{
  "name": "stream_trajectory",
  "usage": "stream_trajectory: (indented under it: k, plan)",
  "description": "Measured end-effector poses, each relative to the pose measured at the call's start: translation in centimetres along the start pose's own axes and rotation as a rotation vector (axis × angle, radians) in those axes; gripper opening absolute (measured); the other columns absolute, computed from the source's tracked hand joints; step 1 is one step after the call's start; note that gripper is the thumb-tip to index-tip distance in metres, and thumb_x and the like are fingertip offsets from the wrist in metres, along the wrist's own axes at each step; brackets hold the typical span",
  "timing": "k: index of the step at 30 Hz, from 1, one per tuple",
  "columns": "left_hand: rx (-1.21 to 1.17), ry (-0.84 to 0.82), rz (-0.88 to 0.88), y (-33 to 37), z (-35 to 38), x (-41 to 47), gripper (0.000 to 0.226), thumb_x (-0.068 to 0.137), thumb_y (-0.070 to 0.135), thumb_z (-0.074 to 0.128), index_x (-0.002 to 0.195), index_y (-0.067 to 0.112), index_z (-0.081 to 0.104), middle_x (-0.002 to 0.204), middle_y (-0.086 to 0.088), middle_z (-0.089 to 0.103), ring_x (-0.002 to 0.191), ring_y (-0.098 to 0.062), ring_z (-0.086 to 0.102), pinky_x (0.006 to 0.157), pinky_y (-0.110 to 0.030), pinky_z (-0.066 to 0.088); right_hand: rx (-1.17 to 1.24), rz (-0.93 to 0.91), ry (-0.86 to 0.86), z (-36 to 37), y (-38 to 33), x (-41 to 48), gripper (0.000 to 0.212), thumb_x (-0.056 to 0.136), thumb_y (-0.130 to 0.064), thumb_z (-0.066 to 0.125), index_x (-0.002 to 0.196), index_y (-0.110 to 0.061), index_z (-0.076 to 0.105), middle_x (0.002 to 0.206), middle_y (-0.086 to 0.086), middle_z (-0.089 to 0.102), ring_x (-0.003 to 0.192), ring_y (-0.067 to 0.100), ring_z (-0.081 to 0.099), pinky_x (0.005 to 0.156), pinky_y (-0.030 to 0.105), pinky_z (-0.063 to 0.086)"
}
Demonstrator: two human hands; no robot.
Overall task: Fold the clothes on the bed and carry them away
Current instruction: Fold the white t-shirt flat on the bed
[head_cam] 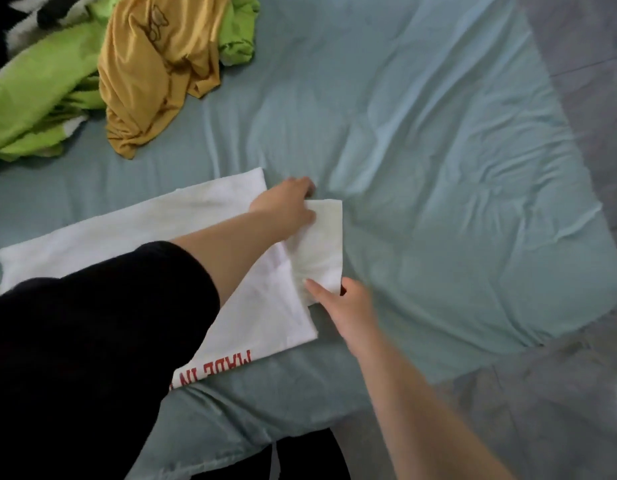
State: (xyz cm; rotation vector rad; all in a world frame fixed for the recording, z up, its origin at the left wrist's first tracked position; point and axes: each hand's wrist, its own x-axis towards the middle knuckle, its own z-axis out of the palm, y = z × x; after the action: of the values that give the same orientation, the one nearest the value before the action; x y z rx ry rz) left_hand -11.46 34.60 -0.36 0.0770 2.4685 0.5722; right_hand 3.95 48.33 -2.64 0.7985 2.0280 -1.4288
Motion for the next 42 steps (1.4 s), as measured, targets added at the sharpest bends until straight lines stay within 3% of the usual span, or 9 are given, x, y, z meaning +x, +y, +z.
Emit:
stream_trajectory:
  k: [5, 9, 15, 19, 24, 28, 32, 38, 42]
  plan:
    - [0.031, -0.119, 0.048, 2.6, 0.7, 2.6, 0.020, 0.081, 0.024, 0.067, 0.100, 0.019, 0.062, 0.098, 0.002, 0.064, 0.092, -0.023, 0.061, 0.068, -0.026, 0.043, -0.238, -0.013, 0.077, 1.5, 0.3, -0.6, 0.046, 0.063, -0.049, 0.082, 0.068, -0.016, 0.050, 0.089, -0.005, 0.040, 0.083, 0.020, 0.052, 0.078, 0.034, 0.046]
    - [-0.067, -0.167, 0.133, 4.0, 0.7, 2.4, 0.008, 0.083, 0.020, 0.067, 0.088, 0.020, 0.061, 0.078, 0.008, 0.055, 0.082, -0.017, 0.053, 0.064, -0.026, 0.038, -0.324, -0.054, 0.121, 1.6, 0.5, -0.9, 0.047, 0.069, -0.043, 0.078, 0.064, -0.019, 0.038, 0.089, -0.001, 0.041, 0.086, 0.027, 0.053, 0.081, 0.039, 0.045]
    - [-0.330, -0.122, 0.100, 0.8, -3.5, -1.1, 0.011, 0.082, 0.009, 0.064, 0.087, 0.017, 0.068, 0.080, 0.004, 0.066, 0.075, -0.008, 0.059, 0.069, -0.011, 0.045, -0.391, -0.081, 0.173, 2.0, 0.4, -1.5, 0.039, 0.072, -0.041, 0.076, 0.079, -0.009, 0.055, 0.095, 0.005, 0.048, 0.090, 0.031, 0.056, 0.082, 0.039, 0.046]
    - [-0.194, -0.099, 0.134, -3.7, -6.5, -4.0, 0.013, 0.080, 0.012, 0.067, 0.082, 0.024, 0.070, 0.091, 0.012, 0.062, 0.081, 0.011, 0.059, 0.067, 0.001, 0.037, -0.382, -0.094, 0.177, 2.0, 0.3, -1.5, 0.034, 0.073, -0.038, 0.077, 0.083, -0.011, 0.059, 0.092, 0.000, 0.043, 0.087, 0.031, 0.057, 0.081, 0.038, 0.046]
    - [0.048, -0.175, 0.034, -8.4, -5.1, -6.0, 0.027, 0.085, 0.009, 0.056, 0.083, 0.030, 0.071, 0.096, 0.010, 0.061, 0.091, -0.012, 0.059, 0.085, -0.024, 0.044, -0.426, -0.130, 0.217, 2.4, 0.4, -1.6, 0.029, 0.074, -0.036, 0.075, 0.081, -0.012, 0.060, 0.093, 0.002, 0.047, 0.086, 0.030, 0.057, 0.081, 0.040, 0.047]
    - [-0.132, -0.073, -0.091, -8.9, -3.2, -6.4, 0.039, 0.089, 0.008, 0.044, 0.081, 0.035, 0.072, 0.081, 0.015, 0.060, 0.077, -0.013, 0.054, 0.067, -0.023, 0.040, -0.420, -0.168, 0.212, 2.4, 0.4, -1.8, 0.027, 0.076, -0.032, 0.074, 0.094, -0.016, 0.063, 0.100, 0.002, 0.051, 0.093, 0.026, 0.057, 0.086, 0.043, 0.046]
    - [-0.455, -0.019, -0.135, -7.9, -1.7, -6.4, 0.019, 0.088, 0.021, 0.058, 0.091, 0.030, 0.075, 0.099, 0.009, 0.069, 0.091, -0.009, 0.061, 0.082, -0.021, 0.048, -0.453, -0.384, 0.221, 2.1, 0.2, -3.0, 0.015, 0.076, -0.014, 0.071, 0.089, -0.016, 0.064, 0.094, -0.001, 0.057, 0.092, 0.023, 0.057, 0.083, 0.042, 0.046]
    - [-0.590, 0.058, -0.203, -7.0, -0.8, -5.4, 0.034, 0.091, 0.008, 0.052, 0.100, 0.034, 0.072, 0.088, 0.018, 0.061, 0.077, 0.003, 0.054, 0.066, -0.005, 0.039, -0.746, -0.810, 0.181, 0.6, 1.7, -3.2, 0.027, 0.059, 0.009, 0.073, 0.077, -0.010, 0.067, 0.075, 0.004, 0.059, 0.068, 0.027, 0.059, 0.066, 0.035, 0.045]
    - [-0.430, 0.116, -0.187, -6.7, -0.7, -6.3, 0.038, 0.091, 0.009, 0.048, 0.108, 0.033, 0.071, 0.104, 0.005, 0.063, 0.096, -0.018, 0.056, 0.081, -0.014, 0.043, -0.952, -0.922, 0.138, -0.5, 3.6, -3.7, 0.038, 0.061, 0.003, 0.079, 0.093, -0.016, 0.075, 0.081, 0.001, 0.063, 0.074, 0.025, 0.063, 0.074, 0.030, 0.034]
